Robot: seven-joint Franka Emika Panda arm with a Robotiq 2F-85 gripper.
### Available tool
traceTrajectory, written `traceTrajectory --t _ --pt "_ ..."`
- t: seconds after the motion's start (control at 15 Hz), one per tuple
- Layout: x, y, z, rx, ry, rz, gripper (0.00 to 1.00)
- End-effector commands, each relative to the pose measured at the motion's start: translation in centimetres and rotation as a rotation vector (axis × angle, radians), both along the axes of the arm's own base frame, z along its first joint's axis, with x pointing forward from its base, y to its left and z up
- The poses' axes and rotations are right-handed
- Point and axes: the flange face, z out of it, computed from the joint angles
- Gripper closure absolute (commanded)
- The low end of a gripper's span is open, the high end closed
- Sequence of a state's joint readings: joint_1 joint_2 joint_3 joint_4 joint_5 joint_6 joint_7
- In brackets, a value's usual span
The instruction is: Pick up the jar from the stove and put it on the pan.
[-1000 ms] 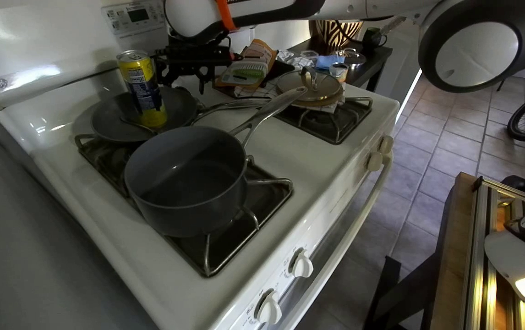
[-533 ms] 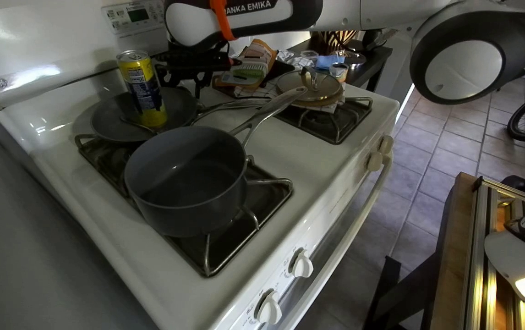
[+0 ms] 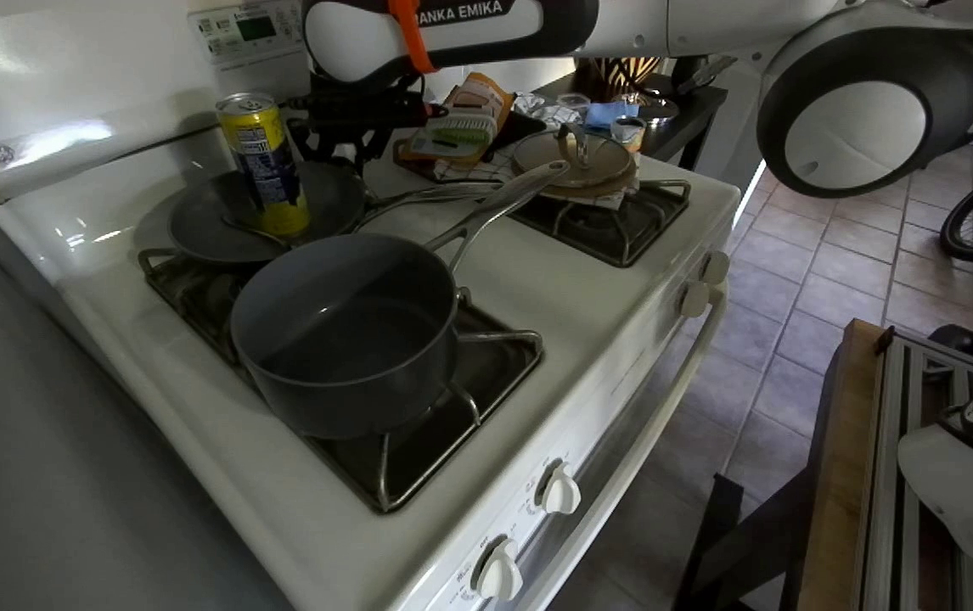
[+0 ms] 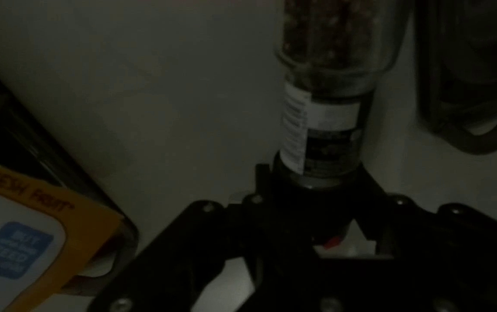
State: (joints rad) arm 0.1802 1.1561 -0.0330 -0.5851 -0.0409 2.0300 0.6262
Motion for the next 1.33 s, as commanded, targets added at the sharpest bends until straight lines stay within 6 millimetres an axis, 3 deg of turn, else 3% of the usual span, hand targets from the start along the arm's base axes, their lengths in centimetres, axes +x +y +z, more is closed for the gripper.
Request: traceTrajectory --t 0.0,0.6,1.27 --pt "-1.0 0.6 2.3 -0.029 0.063 0.002 0.78" --pt "-4.1 -0.7 7.9 -0.246 0.214 -0.122 0.78" --pt "-5.3 3.8 19.0 -0.234 -0.057 -0.085 0.78"
